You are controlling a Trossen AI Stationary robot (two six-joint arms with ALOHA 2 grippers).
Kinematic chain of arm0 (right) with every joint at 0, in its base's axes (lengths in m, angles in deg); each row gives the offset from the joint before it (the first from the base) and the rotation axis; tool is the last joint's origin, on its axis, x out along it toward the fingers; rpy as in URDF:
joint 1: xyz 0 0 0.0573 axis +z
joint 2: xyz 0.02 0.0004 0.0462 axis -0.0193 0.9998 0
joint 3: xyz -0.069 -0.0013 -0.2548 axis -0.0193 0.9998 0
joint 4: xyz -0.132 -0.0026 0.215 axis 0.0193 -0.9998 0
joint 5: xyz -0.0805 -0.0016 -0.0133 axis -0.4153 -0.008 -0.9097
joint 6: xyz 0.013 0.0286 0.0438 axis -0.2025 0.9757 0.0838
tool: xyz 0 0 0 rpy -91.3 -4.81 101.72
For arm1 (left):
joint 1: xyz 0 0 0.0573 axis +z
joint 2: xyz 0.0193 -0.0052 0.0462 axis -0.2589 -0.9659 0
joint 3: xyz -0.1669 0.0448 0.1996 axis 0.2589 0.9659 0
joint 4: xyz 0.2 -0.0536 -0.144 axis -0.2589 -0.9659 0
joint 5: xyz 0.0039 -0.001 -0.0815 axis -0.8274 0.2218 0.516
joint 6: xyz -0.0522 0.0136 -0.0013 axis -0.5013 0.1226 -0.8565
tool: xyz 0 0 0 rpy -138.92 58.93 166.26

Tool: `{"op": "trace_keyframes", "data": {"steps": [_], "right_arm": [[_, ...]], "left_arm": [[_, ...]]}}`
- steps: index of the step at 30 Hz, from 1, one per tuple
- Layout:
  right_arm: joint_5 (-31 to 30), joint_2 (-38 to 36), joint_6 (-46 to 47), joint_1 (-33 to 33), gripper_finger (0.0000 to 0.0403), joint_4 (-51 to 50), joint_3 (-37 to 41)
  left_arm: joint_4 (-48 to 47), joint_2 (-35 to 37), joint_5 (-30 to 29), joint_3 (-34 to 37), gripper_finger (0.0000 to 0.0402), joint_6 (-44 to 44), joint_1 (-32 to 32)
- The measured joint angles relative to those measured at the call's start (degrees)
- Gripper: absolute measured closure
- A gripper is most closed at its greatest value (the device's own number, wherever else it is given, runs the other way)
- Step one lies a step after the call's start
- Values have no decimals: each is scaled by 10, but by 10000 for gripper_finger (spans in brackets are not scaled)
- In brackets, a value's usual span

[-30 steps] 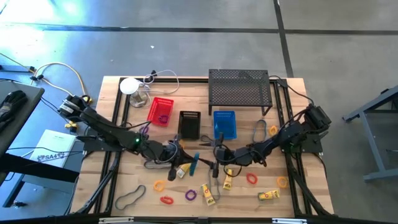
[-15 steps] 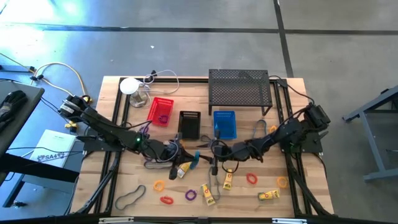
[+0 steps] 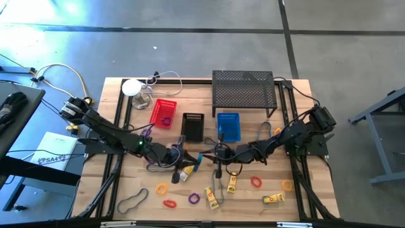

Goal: Pick & Place Office Desk Supplies
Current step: Put the blue rubber band into the blue bin

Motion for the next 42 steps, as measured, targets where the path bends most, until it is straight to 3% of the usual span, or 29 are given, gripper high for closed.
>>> {"op": "trace_keyframes", "data": {"steps": [7, 13, 17, 28, 37, 42], "right_arm": [[0, 0, 5, 3, 401, -8, 0], [-35, 0, -4, 20, 401, -12, 0], [-121, 0, -39, 38, 401, -12, 0], [-438, -24, -173, 118, 393, -8, 0], [-642, -53, -222, 169, 287, -5, 0], [-653, -52, -223, 167, 250, 5, 1]], "left_arm": [[26, -30, 0, 0, 322, 38, -14], [25, -56, -1, 0, 306, 30, -13], [24, -70, 1, 0, 305, 0, -13], [33, -74, 3, 0, 305, -28, -22], [31, -74, 2, 0, 305, -28, -22], [33, -74, 2, 0, 305, -28, -22]]}}
